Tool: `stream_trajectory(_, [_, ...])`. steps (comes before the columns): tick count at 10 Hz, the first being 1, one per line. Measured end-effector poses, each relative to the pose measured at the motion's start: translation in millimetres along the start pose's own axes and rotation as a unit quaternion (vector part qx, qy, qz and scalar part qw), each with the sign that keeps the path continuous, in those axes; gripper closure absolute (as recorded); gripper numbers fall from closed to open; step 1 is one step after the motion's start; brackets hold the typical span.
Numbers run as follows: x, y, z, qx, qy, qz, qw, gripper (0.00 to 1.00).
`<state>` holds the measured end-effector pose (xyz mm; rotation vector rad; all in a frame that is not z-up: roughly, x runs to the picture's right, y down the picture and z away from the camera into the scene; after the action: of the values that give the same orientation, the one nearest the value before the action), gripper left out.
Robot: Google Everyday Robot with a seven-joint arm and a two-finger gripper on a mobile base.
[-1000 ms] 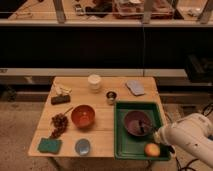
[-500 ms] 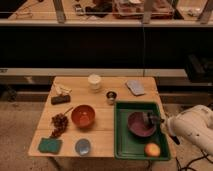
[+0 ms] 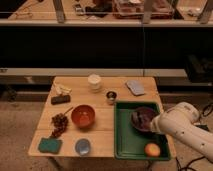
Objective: Wipe purple bowl with brush
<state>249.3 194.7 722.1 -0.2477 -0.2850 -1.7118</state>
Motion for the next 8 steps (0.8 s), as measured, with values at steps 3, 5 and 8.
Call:
stream_trajectory(3, [-30.7, -6.8, -10.4, 0.016, -0.01, -0.021, 0.9996, 1.0])
stream_trajectory(5, [-46.9, 10.2, -21.8, 0.014, -0.012, -0.02, 0.9996, 1.0])
stream_trajectory(8, [-40.3, 48.4, -25.9, -0.003, -0.007, 0.003, 1.0, 1.0])
